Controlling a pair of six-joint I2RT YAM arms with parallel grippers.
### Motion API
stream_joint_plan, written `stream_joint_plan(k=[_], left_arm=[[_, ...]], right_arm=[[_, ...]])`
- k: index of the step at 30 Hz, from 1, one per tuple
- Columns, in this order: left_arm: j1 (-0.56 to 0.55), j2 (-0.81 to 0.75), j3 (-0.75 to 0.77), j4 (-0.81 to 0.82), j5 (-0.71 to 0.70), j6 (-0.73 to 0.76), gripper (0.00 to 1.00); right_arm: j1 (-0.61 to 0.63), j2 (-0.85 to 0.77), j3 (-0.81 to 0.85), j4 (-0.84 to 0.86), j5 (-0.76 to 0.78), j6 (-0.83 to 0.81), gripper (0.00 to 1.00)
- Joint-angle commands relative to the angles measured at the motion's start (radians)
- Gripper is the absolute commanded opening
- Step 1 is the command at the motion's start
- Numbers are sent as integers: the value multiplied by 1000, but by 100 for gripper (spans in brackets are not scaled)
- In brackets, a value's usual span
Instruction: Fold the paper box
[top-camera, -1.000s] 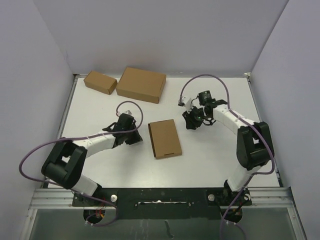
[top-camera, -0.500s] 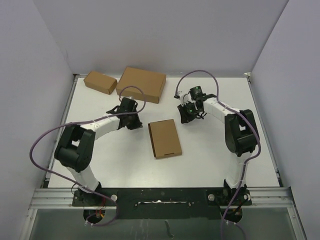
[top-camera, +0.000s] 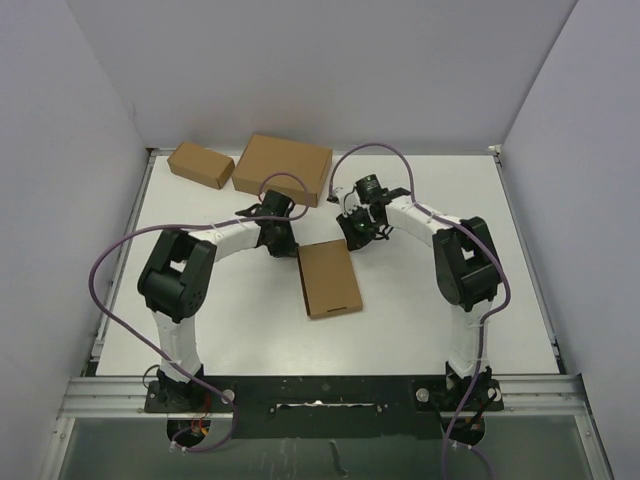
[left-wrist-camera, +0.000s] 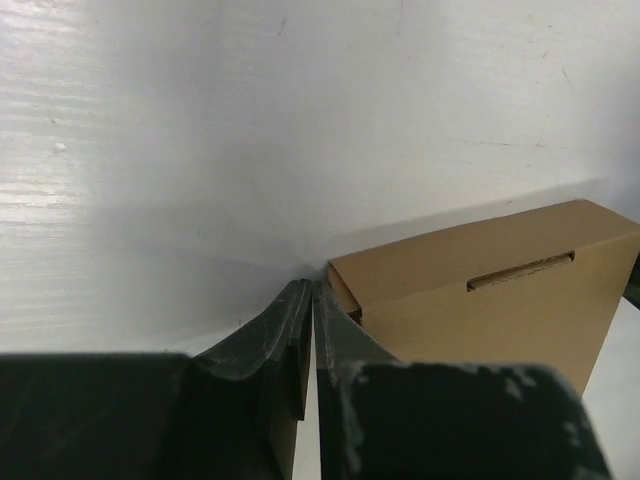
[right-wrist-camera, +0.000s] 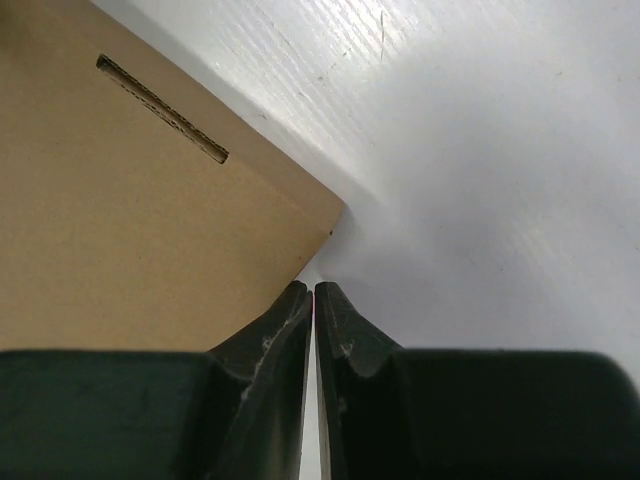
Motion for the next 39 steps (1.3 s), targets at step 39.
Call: stream_joint_plan(k=[39], left_arm=[[-215,-458,-443,101,-109,-263,11]], right_arm=[[-83,-307,-387,53,-129,-47,19]])
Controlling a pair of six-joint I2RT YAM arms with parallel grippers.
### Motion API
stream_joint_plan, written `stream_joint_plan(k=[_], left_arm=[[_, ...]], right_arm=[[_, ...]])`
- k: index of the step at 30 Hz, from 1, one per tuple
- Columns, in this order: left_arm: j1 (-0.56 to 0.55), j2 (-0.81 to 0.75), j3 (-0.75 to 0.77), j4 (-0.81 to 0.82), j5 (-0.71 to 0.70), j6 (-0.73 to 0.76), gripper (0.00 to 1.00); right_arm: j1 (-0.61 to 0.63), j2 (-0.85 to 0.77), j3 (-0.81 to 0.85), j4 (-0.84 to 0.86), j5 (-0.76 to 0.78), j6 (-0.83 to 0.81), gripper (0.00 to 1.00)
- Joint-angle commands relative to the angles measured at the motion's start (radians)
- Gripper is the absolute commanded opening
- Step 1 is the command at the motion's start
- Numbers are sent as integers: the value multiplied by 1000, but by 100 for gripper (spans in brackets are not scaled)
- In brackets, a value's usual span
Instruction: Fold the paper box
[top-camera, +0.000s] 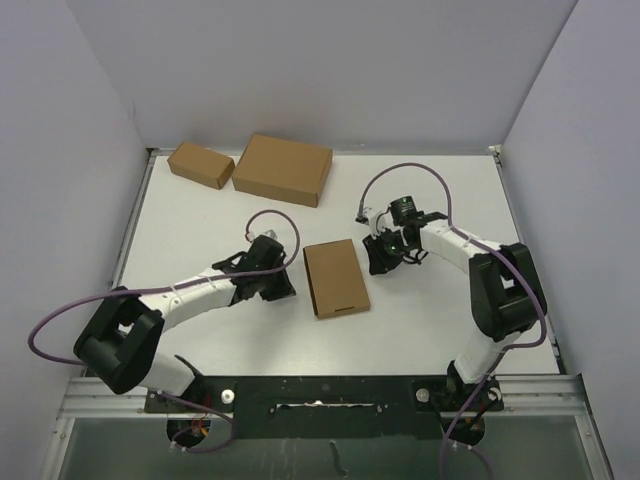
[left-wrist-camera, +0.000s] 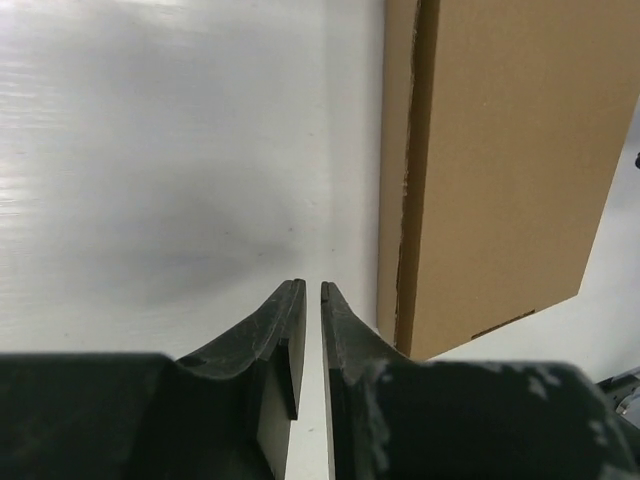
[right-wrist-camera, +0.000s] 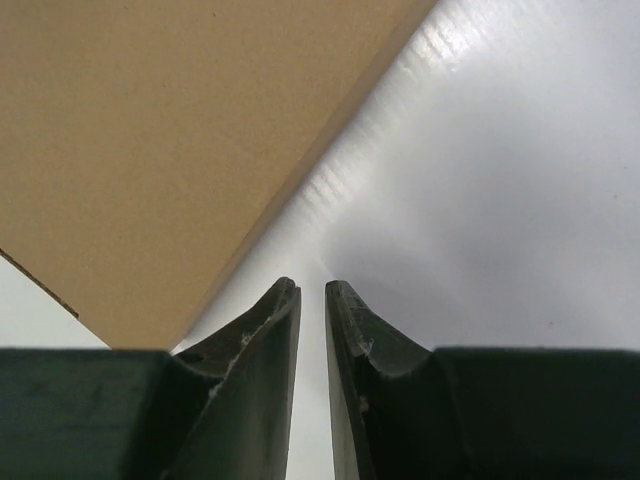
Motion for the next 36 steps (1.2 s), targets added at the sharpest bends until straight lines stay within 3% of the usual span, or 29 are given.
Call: stream_joint_plan(k=[1,9,17,25,31,36], left_arm=[[-57,76,47,44,-59,-91,11],[-129,292,252,49,-53,-94,9],[-180,363,375,39,-66,-102,9],[-140,235,254,17,-111,-86,16],[-110,88,132,24,-105,-58,18],[-133,5,20,52,-75,-122,16]], right_arm=[[16,15,3,19,-34,31,19],[79,22,3,32,-57,51,17],[142,2,-5,50,-93,55,15],[-11,-79,-13,41,9,-5,18],[-34,-142,-34,9,-12,-79,20],[-45,-161,-61,-55,-29,-139,19]])
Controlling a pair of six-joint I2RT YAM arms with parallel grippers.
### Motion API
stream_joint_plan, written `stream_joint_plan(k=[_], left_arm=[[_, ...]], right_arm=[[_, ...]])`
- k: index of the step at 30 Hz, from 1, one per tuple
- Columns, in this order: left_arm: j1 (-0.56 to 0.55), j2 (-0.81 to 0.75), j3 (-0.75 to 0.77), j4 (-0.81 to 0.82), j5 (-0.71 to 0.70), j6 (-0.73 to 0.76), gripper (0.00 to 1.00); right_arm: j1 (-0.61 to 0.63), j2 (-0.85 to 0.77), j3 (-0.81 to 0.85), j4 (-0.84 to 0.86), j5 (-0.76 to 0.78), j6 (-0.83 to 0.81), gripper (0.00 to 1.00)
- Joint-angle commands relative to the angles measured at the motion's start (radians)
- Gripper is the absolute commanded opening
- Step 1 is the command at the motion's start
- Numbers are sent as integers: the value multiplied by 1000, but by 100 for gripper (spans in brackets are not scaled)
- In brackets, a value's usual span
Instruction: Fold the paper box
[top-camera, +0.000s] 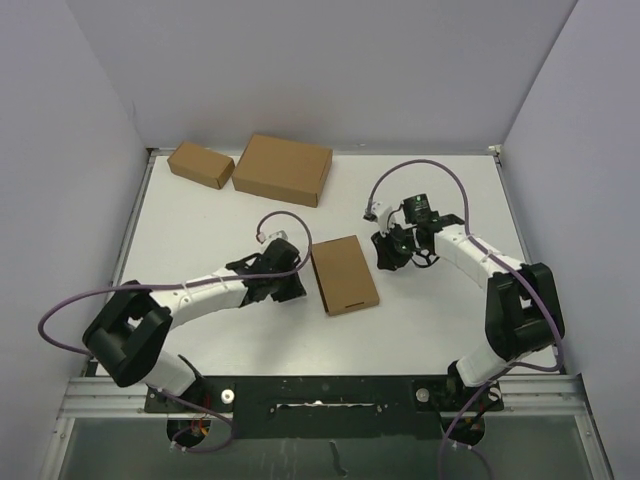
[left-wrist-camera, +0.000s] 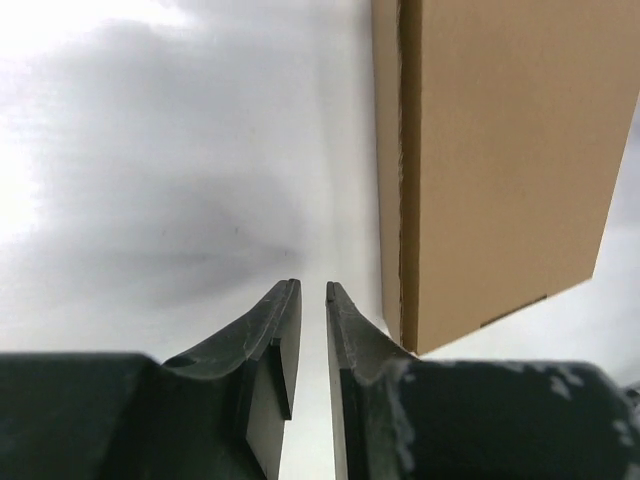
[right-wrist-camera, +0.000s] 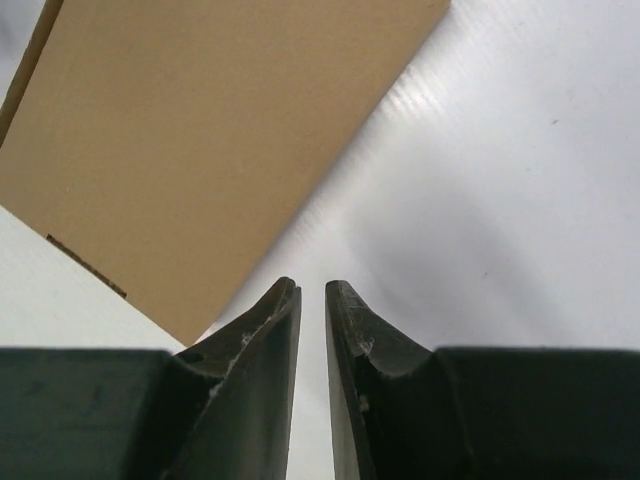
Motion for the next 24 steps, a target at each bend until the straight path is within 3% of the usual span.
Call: stream_joint_plan(k=[1,9,19,24], left_arm=[[-32,-103,-88,83,28,-71,15],[-101,-14,-104,163,18,-194,11],[-193,197,97,164,21,-270,5],[-234,284,245,86,3,-345,3]], right_arm=[[-9,-31,-28,-67,-48,-81,19],[-10,28,-29,-136,-75,-101,12],[89,75,-44,-110,-74,-51,7],[147,61,-42,-100,-152,-21,6]])
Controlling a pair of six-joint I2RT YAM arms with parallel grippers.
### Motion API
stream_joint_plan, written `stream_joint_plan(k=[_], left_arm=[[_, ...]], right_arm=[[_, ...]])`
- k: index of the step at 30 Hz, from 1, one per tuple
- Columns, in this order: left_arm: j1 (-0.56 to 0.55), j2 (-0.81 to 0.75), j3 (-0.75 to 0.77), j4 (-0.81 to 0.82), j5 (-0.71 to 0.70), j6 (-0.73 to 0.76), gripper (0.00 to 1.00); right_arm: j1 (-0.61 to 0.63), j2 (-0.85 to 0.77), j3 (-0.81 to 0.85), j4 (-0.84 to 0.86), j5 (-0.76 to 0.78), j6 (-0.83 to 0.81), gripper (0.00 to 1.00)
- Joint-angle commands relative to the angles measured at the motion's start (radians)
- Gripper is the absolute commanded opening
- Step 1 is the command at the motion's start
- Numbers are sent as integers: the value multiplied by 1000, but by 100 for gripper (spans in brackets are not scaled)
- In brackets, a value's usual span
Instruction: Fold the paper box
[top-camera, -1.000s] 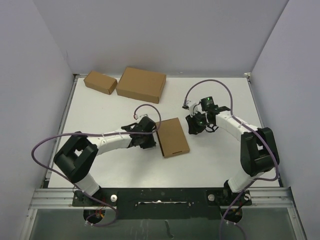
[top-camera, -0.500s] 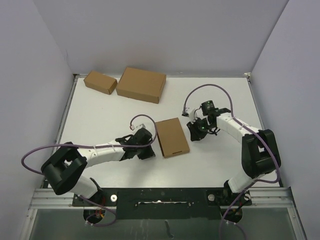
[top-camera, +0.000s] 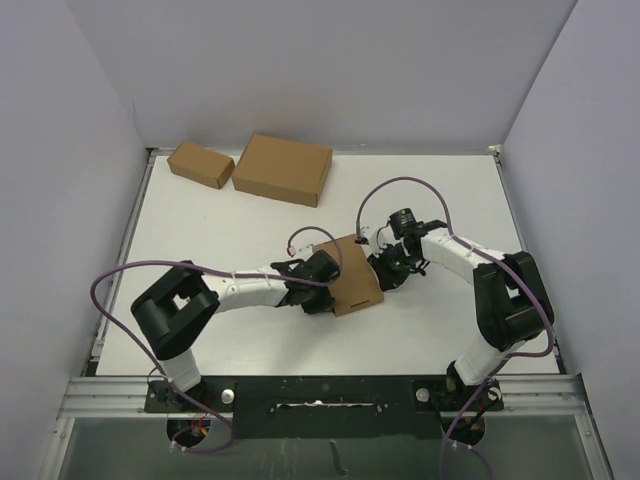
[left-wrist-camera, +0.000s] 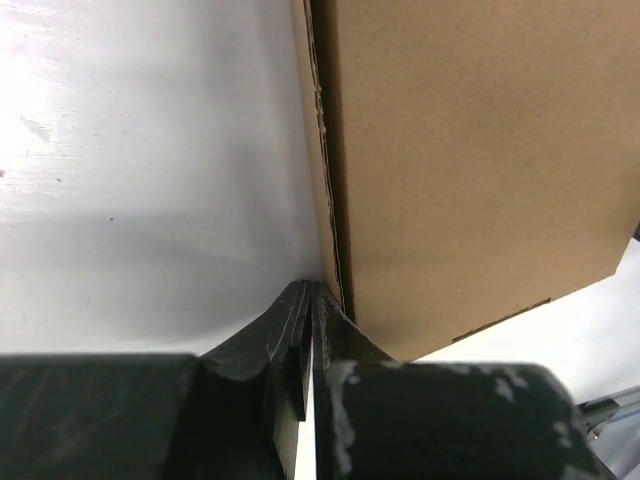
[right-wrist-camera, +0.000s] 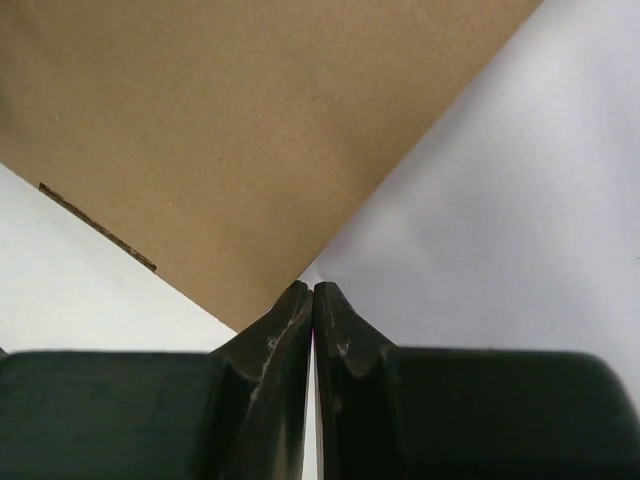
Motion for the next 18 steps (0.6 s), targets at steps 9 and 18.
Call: stream_joint_plan(k=[9,18], left_arm=[[-21,-2,67,67,-21,-145,7],[26,-245,-123,67,-89,11,22]], right_arm=[[6,-31,15,27,-115,68,7],[-113,-150,40,55,-42,14,30]])
